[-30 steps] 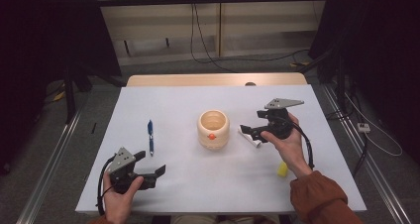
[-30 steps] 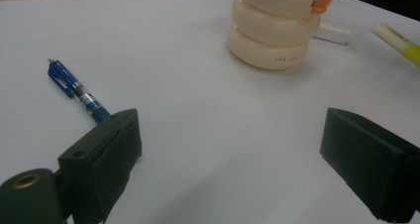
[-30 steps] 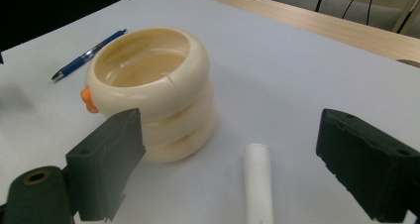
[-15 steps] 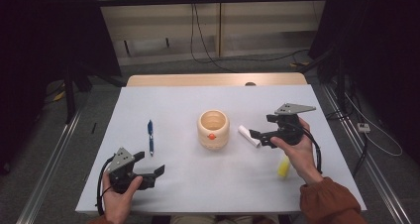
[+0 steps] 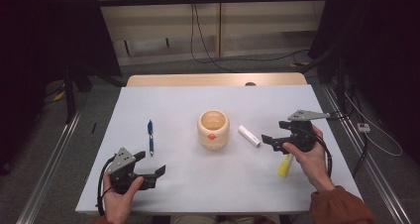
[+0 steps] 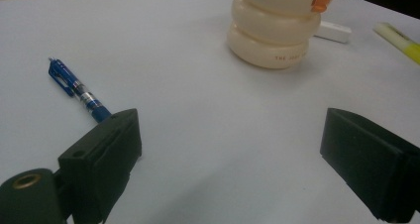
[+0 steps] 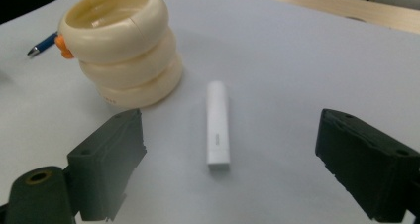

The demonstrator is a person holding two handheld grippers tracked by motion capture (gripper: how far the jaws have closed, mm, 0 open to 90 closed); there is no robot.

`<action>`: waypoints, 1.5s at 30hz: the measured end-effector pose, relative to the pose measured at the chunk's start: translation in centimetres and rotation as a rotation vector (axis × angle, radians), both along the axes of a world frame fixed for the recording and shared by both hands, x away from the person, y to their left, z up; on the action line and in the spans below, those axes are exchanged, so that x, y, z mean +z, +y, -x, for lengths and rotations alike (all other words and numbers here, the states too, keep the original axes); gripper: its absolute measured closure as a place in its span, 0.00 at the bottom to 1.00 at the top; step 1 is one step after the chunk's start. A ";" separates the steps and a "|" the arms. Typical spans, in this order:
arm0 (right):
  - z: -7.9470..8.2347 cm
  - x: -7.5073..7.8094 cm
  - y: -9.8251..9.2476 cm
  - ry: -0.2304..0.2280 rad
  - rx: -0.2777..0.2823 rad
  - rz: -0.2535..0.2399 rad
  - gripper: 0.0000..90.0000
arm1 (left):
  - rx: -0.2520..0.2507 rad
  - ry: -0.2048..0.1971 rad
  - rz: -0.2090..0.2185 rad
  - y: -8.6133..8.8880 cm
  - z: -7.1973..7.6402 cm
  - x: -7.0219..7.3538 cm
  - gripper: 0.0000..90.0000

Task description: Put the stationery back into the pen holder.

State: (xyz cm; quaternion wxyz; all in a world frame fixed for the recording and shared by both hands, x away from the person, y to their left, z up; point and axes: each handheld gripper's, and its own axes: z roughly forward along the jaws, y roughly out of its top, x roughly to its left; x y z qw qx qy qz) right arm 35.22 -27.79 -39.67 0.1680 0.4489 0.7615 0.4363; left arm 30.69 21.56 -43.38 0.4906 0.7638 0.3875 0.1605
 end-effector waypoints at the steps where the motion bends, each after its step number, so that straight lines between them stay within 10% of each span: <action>1: 0.0 -0.2 -0.1 0.010 -0.001 0.008 0.13 | -0.003 0.000 -0.006 0.0 0.0 0.0 0.10; 25: -4.7 -1.1 2.9 0.148 0.082 0.117 0.20 | -0.016 -0.001 -0.007 0.1 -0.1 0.0 0.10; 45: -11.2 -2.2 6.8 0.380 0.183 0.285 0.31 | -0.033 0.011 -0.004 0.0 -0.2 -0.1 0.10</action>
